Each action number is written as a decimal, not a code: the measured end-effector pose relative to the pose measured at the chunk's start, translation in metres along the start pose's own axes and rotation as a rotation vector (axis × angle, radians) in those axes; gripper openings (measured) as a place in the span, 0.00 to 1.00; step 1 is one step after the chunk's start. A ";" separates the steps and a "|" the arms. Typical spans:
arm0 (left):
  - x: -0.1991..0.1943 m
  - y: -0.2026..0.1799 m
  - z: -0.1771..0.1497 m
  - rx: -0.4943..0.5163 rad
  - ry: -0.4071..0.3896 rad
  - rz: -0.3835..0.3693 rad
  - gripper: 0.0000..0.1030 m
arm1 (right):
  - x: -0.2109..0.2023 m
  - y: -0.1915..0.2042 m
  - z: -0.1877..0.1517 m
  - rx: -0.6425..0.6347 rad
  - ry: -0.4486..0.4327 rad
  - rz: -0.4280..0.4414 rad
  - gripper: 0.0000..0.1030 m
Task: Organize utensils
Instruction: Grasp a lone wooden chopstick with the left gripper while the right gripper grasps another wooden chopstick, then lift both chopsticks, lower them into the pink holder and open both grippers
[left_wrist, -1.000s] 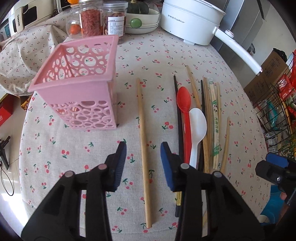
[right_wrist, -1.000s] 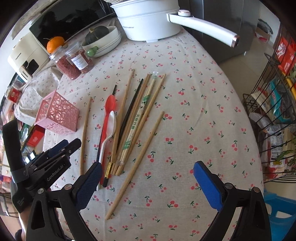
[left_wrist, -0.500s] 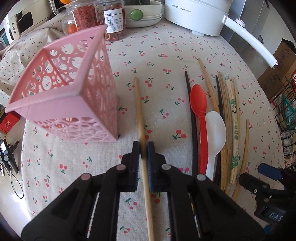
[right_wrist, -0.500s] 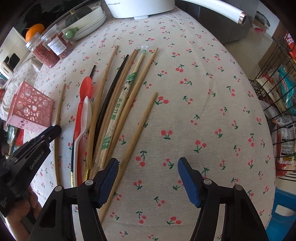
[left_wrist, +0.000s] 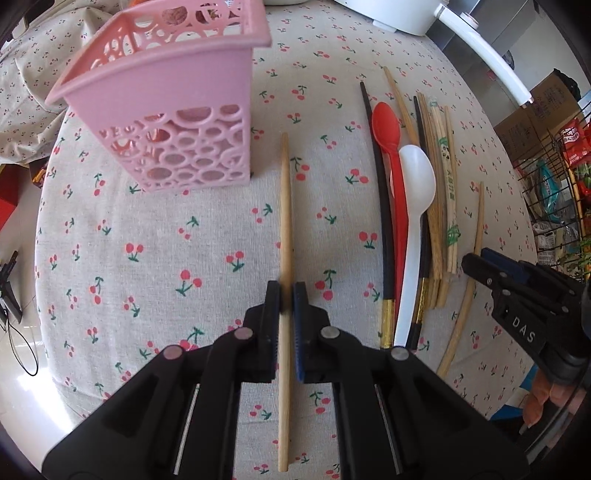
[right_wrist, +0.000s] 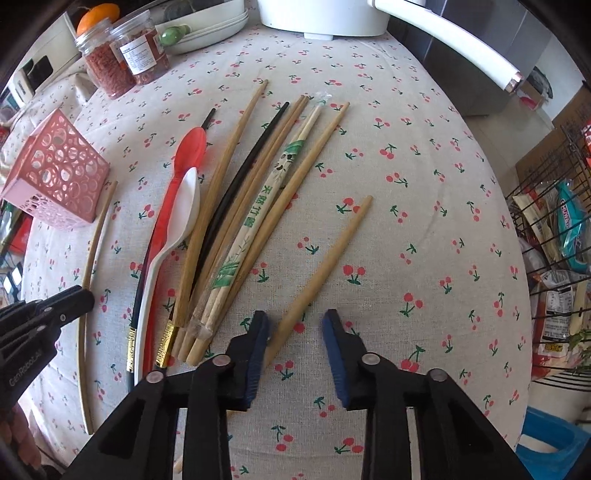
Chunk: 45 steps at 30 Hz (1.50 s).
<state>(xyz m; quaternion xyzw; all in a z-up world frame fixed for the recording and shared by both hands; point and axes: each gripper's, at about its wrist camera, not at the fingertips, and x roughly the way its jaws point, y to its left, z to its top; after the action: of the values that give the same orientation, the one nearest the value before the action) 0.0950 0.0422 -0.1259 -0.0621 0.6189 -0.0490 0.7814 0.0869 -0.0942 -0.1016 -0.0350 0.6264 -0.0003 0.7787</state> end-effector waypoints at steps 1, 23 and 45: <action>0.000 0.001 -0.001 -0.002 0.000 -0.011 0.08 | 0.000 0.006 0.001 -0.012 0.000 0.001 0.18; -0.065 0.007 0.005 0.079 -0.224 -0.175 0.08 | -0.049 -0.025 0.011 0.078 -0.124 0.272 0.07; -0.155 0.057 0.063 0.063 -1.062 -0.041 0.08 | -0.190 0.052 0.049 0.110 -0.800 0.470 0.07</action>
<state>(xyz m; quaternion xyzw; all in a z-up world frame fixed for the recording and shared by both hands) 0.1207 0.1248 0.0287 -0.0670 0.1348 -0.0444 0.9876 0.0911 -0.0312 0.0907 0.1518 0.2667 0.1564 0.9388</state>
